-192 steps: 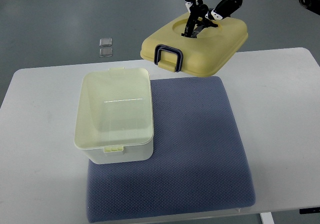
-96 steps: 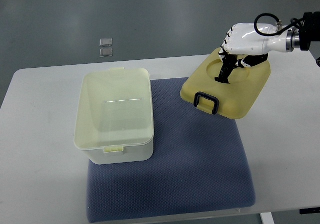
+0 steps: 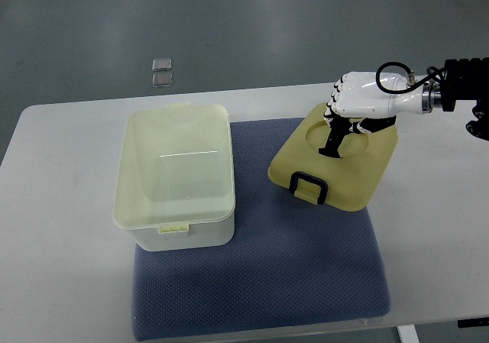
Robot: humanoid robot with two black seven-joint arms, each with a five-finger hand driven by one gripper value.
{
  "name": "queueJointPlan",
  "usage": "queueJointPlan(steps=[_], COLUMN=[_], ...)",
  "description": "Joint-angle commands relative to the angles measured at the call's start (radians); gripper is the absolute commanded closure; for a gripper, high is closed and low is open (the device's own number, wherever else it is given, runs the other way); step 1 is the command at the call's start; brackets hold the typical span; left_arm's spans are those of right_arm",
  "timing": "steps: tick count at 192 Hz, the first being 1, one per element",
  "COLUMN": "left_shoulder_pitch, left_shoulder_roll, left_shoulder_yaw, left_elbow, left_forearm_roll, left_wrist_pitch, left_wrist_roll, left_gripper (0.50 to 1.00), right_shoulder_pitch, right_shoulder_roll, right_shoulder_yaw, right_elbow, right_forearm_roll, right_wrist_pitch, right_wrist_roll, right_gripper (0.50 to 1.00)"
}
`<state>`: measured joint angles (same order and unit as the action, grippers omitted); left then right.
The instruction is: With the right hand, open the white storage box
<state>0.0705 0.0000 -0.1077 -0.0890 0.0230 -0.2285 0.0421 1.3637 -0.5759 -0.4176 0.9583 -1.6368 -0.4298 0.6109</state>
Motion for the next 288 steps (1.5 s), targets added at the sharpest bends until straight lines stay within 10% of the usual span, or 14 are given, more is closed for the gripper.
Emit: queueJointPlan(steps=[1,56,78,113,179,252,288], left_shoulder_pitch=[0.0,0.0,0.0,0.0,0.0,0.0,0.0], left_shoulder_roll=[0.0,0.0,0.0,0.0,0.0,0.0,0.0], left_shoulder_yaw=[-0.001,0.0,0.0,0.0,0.0,0.0,0.0], left_elbow=[0.0,0.0,0.0,0.0,0.0,0.0,0.0], left_forearm_roll=[0.0,0.0,0.0,0.0,0.0,0.0,0.0], left_wrist_pitch=[0.0,0.0,0.0,0.0,0.002,0.0,0.0], left_wrist_roll=[-0.001,0.001,0.001,0.001,-0.001,-0.001,0.001], left_gripper=[0.5,0.5,0.5,0.5,0.5,0.5,0.5], right_shoulder_pitch=[-0.008,-0.028,-0.029,-0.046,-0.021,-0.029,-0.075], right_shoulder_roll=[0.033,0.08,0.082,0.094,0.07,-0.002,0.021], right_shoulder_yaw=[0.0,0.006,0.011,0.011,0.02,0.394,0.442], right_elbow=[0.0,0.0,0.0,0.011,0.016,-0.026,-0.064], right_forearm_roll=[0.0,0.0,0.006,0.015,0.055,0.449,0.81], right_wrist_pitch=[-0.018,-0.033,-0.052,-0.063,-0.07,0.539,0.658], right_wrist_roll=[0.0,0.0,0.0,0.0,0.0,0.0,0.0], right_gripper=[1.0,1.0,0.724,0.593,0.574,0.574,0.572])
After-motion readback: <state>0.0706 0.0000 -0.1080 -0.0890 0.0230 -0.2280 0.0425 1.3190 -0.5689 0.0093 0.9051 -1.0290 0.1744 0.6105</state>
